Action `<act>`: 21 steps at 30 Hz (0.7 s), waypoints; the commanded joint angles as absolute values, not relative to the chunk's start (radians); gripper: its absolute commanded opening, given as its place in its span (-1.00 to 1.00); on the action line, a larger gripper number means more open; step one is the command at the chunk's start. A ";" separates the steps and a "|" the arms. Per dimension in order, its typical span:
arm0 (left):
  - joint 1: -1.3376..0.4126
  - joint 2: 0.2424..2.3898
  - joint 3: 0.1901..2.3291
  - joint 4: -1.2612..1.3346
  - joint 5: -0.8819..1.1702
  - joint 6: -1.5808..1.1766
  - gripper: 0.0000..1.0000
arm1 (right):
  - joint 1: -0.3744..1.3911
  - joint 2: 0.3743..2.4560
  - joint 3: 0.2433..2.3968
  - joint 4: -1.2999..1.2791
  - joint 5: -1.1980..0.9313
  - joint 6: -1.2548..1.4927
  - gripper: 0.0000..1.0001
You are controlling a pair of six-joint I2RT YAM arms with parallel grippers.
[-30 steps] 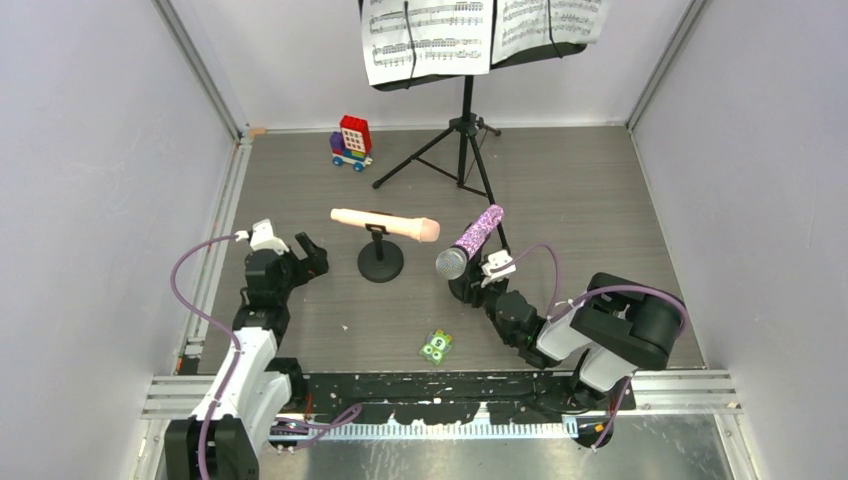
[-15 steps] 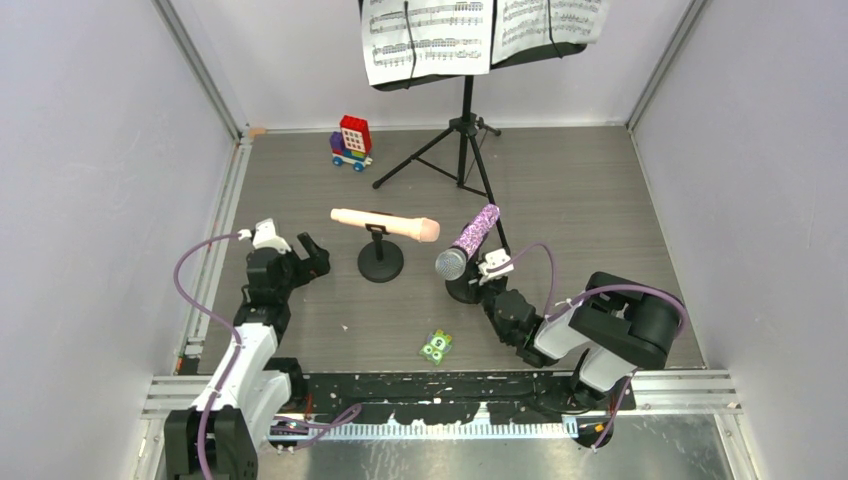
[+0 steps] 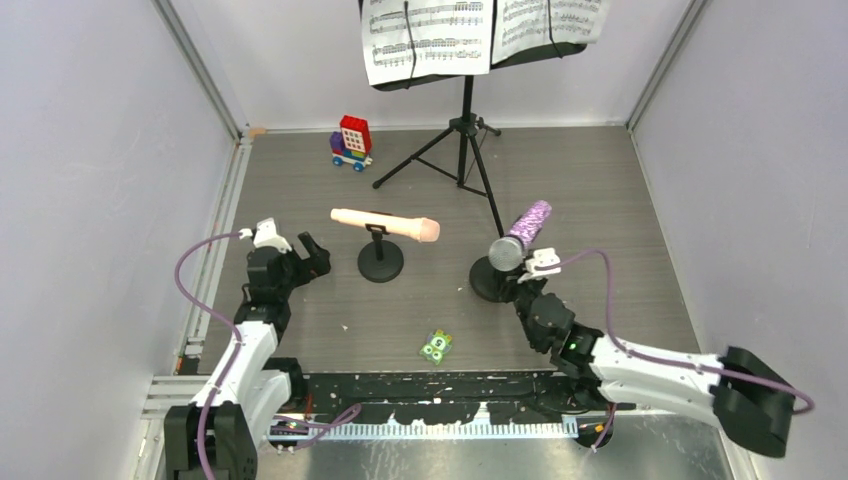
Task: Pack up the instrument practice props
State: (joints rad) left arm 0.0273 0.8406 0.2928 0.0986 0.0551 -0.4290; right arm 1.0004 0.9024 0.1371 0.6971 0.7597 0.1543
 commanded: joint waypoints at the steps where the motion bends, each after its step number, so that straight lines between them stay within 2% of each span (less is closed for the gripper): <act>1: 0.025 0.848 0.342 0.147 0.073 -0.410 0.99 | 0.975 0.710 0.227 0.442 0.945 0.157 -0.99; 5: 0.026 0.842 0.338 0.148 0.072 -0.409 0.99 | 0.848 0.695 0.279 0.436 0.988 0.099 -0.99; 7: 0.025 0.844 0.339 0.149 0.072 -0.410 0.99 | 0.708 0.716 0.300 0.481 0.934 0.094 -0.99; 9: 0.025 0.844 0.339 0.150 0.077 -0.408 0.99 | 0.545 0.761 0.335 0.489 0.788 0.118 -0.98; 12: 0.025 0.839 0.335 0.151 0.079 -0.407 0.99 | 0.377 0.886 0.380 0.556 0.634 0.160 -0.99; 16: 0.025 0.835 0.332 0.153 0.075 -0.408 0.99 | 0.265 1.106 0.405 0.801 0.609 0.099 -0.98; 21: 0.025 0.845 0.336 0.158 0.084 -0.408 0.99 | 0.119 1.284 0.486 0.914 0.551 0.086 -0.98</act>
State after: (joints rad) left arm 0.0273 0.8463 0.2958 0.1017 0.0673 -0.4152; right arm 0.2127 1.2171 0.3782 0.6098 0.6167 0.0933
